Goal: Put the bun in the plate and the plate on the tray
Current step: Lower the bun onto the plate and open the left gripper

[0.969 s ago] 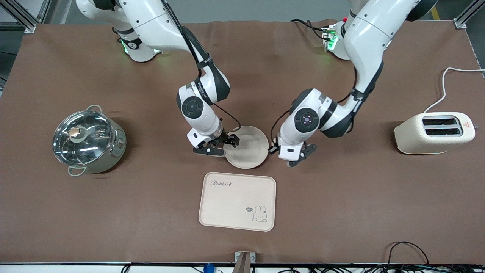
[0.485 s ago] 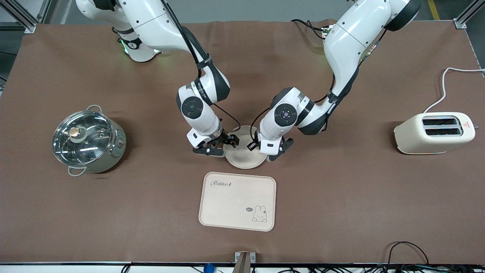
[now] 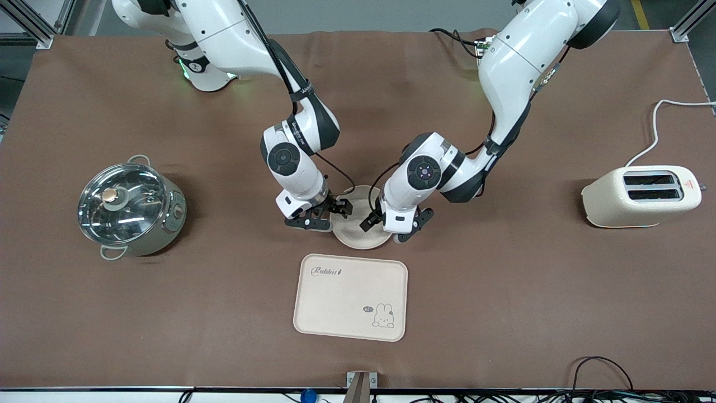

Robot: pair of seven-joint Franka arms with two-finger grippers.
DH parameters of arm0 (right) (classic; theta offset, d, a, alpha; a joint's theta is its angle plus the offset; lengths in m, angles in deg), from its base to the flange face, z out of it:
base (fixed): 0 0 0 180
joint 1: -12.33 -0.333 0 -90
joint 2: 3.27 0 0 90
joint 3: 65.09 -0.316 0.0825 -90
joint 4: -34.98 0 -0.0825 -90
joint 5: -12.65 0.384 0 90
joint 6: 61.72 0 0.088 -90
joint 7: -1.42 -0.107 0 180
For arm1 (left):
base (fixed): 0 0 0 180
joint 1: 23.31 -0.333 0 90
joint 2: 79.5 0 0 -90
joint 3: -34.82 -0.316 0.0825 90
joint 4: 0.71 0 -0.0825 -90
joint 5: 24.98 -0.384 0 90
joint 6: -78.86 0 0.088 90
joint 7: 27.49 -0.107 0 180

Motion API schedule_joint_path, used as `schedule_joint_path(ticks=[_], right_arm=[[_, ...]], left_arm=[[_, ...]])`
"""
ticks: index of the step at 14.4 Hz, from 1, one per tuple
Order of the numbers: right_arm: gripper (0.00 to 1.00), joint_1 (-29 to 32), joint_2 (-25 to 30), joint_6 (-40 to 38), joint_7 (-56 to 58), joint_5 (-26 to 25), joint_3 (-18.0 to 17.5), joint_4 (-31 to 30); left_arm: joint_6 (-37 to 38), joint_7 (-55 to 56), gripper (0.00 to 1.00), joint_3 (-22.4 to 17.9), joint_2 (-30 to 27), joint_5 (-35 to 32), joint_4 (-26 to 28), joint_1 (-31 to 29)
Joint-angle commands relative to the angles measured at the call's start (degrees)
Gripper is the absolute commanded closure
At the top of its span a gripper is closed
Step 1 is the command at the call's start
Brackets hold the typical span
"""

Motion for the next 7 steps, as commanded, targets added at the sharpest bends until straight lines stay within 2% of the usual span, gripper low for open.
schedule_joint_path(ticks=[1,2,4,5,7], right_arm=[[0.22,-0.6,-0.46,0.84,-0.16,0.78,0.48,-0.79],[0.32,-0.51,-0.55,0.84,-0.08,0.78,0.48,-0.7],[0.67,-0.42,-0.55,0.75,0.01,0.78,0.48,-0.7],[0.8,-0.34,-0.55,0.75,0.01,0.78,0.48,-0.7],[0.98,-0.51,-0.55,0.93,0.01,0.69,0.48,-0.7]], left_arm=[[4.14,-0.18,0.0,-0.41,-3.45,-0.42,-0.49,-1.51],[6.86,-1.75,0.0,-0.59,-5.38,-1.55,-0.58,-3.35],[12.56,-7.53,0.0,-0.5,-8.37,-3.4,-1.28,-8.09],[15.81,-11.57,0.0,-0.5,-9.86,-3.5,-2.15,-10.11],[23.28,-21.05,0.0,-0.5,-12.15,-3.76,-4.7,-15.03]])
